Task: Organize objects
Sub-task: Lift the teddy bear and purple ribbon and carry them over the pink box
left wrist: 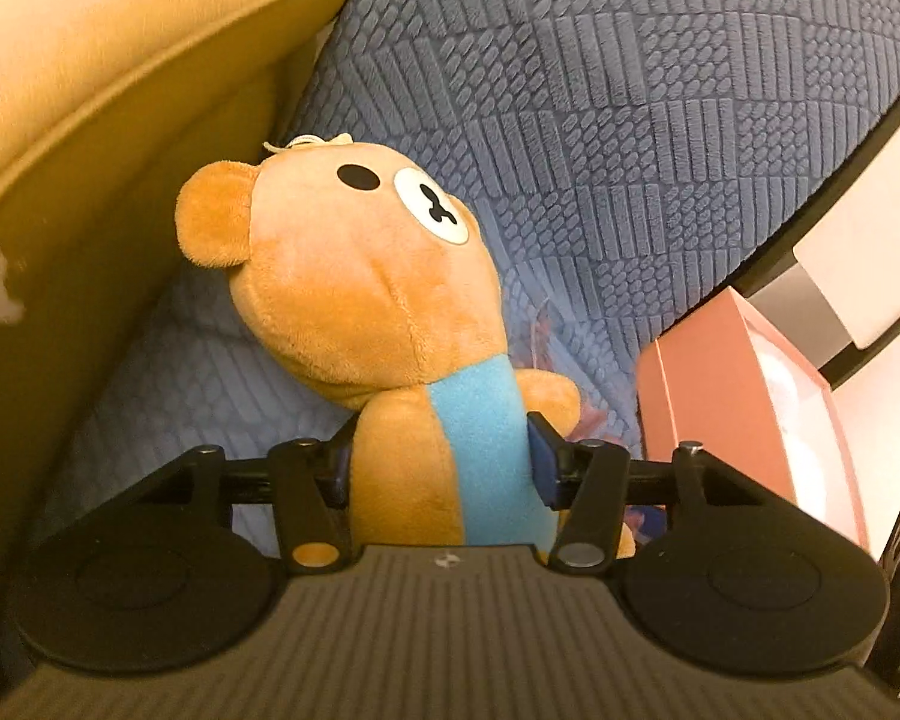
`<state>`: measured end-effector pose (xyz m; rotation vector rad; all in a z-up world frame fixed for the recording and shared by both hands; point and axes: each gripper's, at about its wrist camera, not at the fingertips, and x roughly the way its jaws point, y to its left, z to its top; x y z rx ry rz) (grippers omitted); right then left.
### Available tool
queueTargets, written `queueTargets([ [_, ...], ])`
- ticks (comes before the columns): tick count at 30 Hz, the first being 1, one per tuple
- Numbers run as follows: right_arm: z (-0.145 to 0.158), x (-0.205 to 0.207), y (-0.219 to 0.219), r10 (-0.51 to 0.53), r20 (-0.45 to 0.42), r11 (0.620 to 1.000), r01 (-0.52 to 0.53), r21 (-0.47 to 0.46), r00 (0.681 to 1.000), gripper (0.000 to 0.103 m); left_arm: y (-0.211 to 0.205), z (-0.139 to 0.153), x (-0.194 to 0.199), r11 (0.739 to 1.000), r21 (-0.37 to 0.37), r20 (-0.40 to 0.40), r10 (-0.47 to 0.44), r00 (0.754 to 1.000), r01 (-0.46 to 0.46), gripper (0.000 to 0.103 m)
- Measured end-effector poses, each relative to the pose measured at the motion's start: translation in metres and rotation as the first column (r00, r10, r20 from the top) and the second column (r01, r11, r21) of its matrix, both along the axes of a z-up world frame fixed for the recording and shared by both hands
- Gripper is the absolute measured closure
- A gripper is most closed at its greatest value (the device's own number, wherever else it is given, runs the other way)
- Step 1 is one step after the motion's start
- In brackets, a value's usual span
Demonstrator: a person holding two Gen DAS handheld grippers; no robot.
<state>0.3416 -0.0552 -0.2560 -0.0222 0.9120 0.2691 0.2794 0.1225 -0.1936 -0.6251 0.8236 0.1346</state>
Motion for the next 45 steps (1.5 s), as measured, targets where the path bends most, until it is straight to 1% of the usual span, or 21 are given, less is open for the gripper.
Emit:
queueTargets([
  [2, 0.0, 0.001, 0.002, 0.011, 0.004, 1.0, -0.011, -0.013, 1.0, 0.038, 0.003, 0.003, -0.001, 1.0, 0.011, 0.002, -0.003, 1.0, 0.003, 0.044],
  [6, 0.0, 0.005, 0.005, 0.058, -0.003, 0.998, -0.058, -0.004, 0.998, 0.038, 0.011, 0.003, -0.002, 1.0, 0.005, 0.0, 0.005, 1.0, -0.005, 0.044],
  [12, -0.006, 0.016, 0.019, 0.152, 0.013, 0.988, -0.151, -0.044, 0.988, 0.038, 0.019, 0.002, -0.001, 0.998, 0.055, -0.024, 0.019, 1.0, -0.018, 0.043],
  [14, -0.012, 0.023, 0.025, 0.196, 0.003, 0.979, -0.196, -0.055, 0.981, 0.038, 0.02, 0.002, -0.002, 0.997, 0.07, -0.033, 0.03, 0.999, -0.027, 0.043],
  [16, -0.018, 0.029, 0.028, 0.215, -0.014, 0.974, -0.216, -0.063, 0.976, 0.039, 0.02, 0.002, -0.001, 0.996, 0.079, -0.04, 0.031, 0.999, -0.027, 0.044],
  [17, -0.02, 0.031, 0.028, 0.219, -0.024, 0.974, -0.22, -0.061, 0.975, 0.042, 0.02, 0.003, 0.0, 0.997, 0.078, -0.041, 0.028, 0.999, -0.025, 0.043],
  [18, -0.022, 0.032, 0.028, 0.223, -0.035, 0.973, -0.224, -0.054, 0.974, 0.048, 0.02, 0.003, 0.0, 0.997, 0.076, -0.042, 0.026, 0.999, -0.023, 0.044],
  [19, -0.024, 0.033, 0.029, 0.226, -0.043, 0.973, -0.228, -0.045, 0.973, 0.052, 0.019, 0.003, 0.004, 0.997, 0.074, -0.044, 0.025, 0.999, -0.022, 0.043],
  [20, -0.025, 0.032, 0.03, 0.231, -0.048, 0.972, -0.232, -0.034, 0.972, 0.063, 0.019, 0.003, 0.005, 0.997, 0.072, -0.045, 0.023, 0.999, -0.02, 0.043],
  [21, -0.025, 0.031, 0.031, 0.241, -0.053, 0.97, -0.243, -0.027, 0.969, 0.078, 0.018, 0.004, 0.005, 0.998, 0.068, -0.046, 0.021, 0.999, -0.018, 0.043],
  [22, -0.025, 0.031, 0.034, 0.252, -0.052, 0.967, -0.254, -0.028, 0.966, 0.084, 0.017, 0.004, 0.005, 0.998, 0.066, -0.046, 0.02, 0.999, -0.017, 0.043],
  [23, -0.024, 0.029, 0.036, 0.251, -0.041, 0.966, -0.253, -0.048, 0.967, 0.087, 0.017, 0.005, 0.005, 0.998, 0.066, -0.044, 0.02, 0.999, -0.017, 0.043],
  [24, -0.022, 0.028, 0.037, 0.241, -0.029, 0.967, -0.243, -0.075, 0.97, 0.092, 0.018, 0.004, 0.005, 0.998, 0.064, -0.043, 0.02, 0.999, -0.017, 0.043],
  [25, -0.021, 0.028, 0.035, 0.221, -0.019, 0.97, -0.222, -0.099, 0.975, 0.092, 0.017, 0.004, 0.004, 0.998, 0.055, -0.042, 0.015, 0.999, -0.013, 0.043],
  [28, -0.017, 0.032, 0.019, 0.131, -0.014, 0.987, -0.131, -0.097, 0.991, 0.093, 0.017, 0.001, 0.004, 1.0, 0.02, -0.035, -0.004, 0.999, 0.005, 0.043],
  [32, -0.014, 0.03, 0.004, 0.035, 0.015, 0.99, -0.033, -0.139, 0.999, 0.093, 0.015, -0.001, 0.005, 0.998, -0.048, -0.011, -0.044, 0.999, 0.043, 0.043],
  [33, -0.013, 0.03, 0.0, 0.013, 0.018, 0.99, -0.01, -0.141, 1.0, 0.093, 0.013, 0.0, 0.005, 0.997, -0.049, -0.008, -0.053, 0.999, 0.052, 0.043],
  [36, -0.007, 0.024, -0.008, -0.02, 0.026, 0.993, 0.023, -0.117, 0.999, 0.093, 0.004, 0.003, 0.006, 0.995, -0.035, -0.001, -0.099, 0.995, 0.099, 0.043],
  [39, 0.007, 0.017, -0.019, -0.052, 0.043, 0.998, 0.053, -0.027, 0.998, 0.093, -0.004, 0.002, 0.005, 0.99, -0.035, -0.004, -0.139, 0.99, 0.138, 0.043],
  [42, 0.021, 0.006, -0.024, -0.066, 0.066, 0.998, 0.067, -0.008, 0.996, 0.093, -0.007, -0.001, 0.001, 0.988, -0.063, 0.01, -0.14, 0.99, 0.14, 0.043],
  [45, 0.028, -0.003, -0.027, -0.078, 0.056, 0.997, 0.078, 0.011, 0.995, 0.093, -0.016, 0.002, -0.004, 0.989, -0.042, 0.014, -0.138, 0.99, 0.139, 0.044],
])
